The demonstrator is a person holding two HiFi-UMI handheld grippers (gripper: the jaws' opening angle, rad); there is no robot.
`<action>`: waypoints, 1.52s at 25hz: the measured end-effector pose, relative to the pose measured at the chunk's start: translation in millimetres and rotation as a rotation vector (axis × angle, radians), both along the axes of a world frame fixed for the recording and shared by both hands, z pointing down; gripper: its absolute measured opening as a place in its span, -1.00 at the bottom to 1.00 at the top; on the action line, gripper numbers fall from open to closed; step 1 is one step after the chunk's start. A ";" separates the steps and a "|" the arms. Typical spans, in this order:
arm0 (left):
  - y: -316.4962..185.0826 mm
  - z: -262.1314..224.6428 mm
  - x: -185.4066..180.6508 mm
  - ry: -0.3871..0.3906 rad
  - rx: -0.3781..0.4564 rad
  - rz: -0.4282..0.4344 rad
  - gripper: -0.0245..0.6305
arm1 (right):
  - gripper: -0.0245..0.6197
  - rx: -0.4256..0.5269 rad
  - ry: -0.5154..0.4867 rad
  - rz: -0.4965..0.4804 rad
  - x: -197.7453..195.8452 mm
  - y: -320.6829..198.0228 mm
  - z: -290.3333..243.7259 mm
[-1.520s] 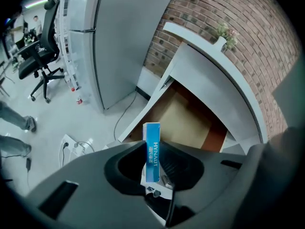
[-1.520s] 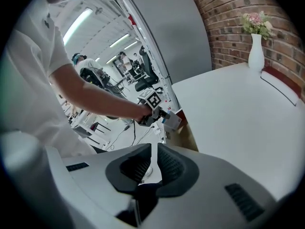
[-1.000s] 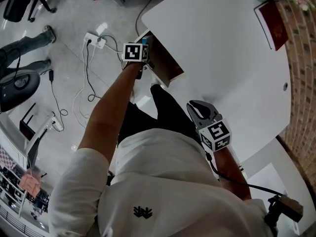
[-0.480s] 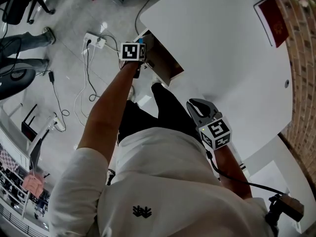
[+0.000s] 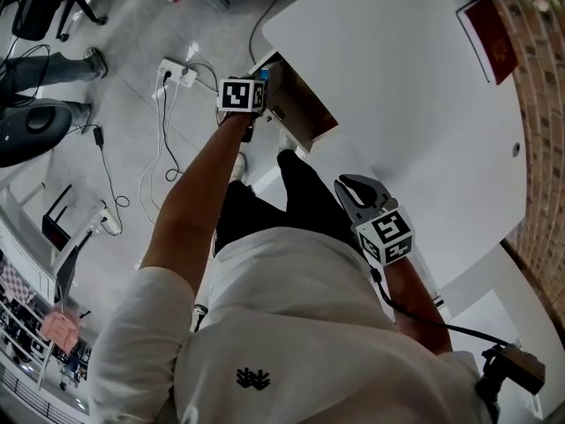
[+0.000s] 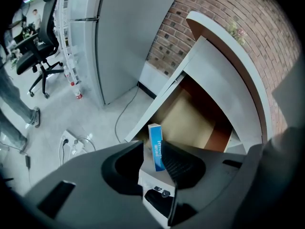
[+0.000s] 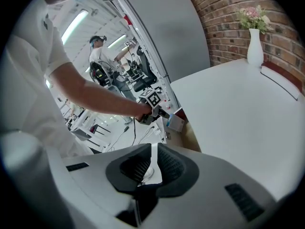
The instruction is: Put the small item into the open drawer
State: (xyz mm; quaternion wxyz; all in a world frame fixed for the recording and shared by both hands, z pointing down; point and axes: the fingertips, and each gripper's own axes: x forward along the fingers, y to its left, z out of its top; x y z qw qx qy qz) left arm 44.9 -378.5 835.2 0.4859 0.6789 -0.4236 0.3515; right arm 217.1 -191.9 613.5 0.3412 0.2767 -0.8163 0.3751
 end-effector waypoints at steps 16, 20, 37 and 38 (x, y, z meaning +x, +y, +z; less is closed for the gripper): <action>40.5 -69.5 -53.1 0.042 0.083 0.017 -0.54 | -0.73 0.075 -0.005 -0.012 -59.1 36.3 -33.9; 65.1 -93.7 -69.1 0.062 0.106 0.040 -0.54 | -0.73 0.104 -0.004 -0.011 -81.5 51.4 -46.9; 184.9 -221.4 -145.9 0.169 0.209 0.170 -0.56 | -0.73 0.228 0.011 -0.001 -181.0 119.5 -107.0; 193.3 -227.7 -148.6 0.178 0.212 0.180 -0.58 | -0.73 0.233 0.012 0.002 -185.5 124.4 -108.9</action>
